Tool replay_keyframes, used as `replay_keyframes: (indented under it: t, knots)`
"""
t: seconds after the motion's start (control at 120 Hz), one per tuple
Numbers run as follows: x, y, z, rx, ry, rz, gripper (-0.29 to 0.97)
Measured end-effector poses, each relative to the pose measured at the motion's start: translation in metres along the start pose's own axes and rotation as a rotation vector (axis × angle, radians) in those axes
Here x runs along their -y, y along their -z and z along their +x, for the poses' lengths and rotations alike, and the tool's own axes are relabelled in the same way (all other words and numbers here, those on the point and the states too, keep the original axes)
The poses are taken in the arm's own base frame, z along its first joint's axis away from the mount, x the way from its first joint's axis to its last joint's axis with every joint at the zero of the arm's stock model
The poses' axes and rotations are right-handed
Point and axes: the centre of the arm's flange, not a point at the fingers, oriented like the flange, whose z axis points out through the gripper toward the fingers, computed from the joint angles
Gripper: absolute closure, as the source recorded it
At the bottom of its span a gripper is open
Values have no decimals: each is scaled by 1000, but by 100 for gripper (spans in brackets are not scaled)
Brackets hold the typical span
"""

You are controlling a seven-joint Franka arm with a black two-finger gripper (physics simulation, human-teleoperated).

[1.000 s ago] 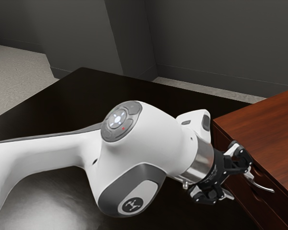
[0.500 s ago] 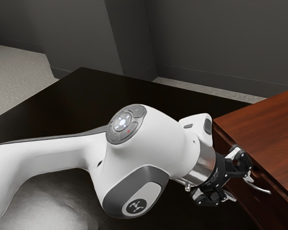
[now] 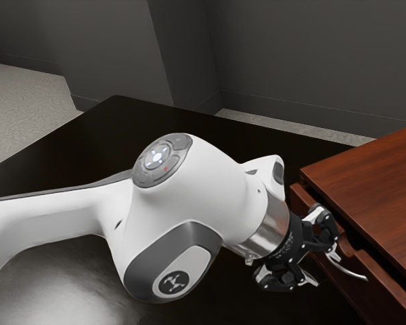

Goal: Pull the drawer handle with one arm to open the drawer

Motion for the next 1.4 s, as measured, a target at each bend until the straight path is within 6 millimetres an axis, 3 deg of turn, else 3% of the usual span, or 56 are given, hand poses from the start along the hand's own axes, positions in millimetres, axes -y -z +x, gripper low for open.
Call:
replay_keyframes:
  t: [1.4]
  knots:
    - [40, 49, 7, 49, 140, 273, 43]
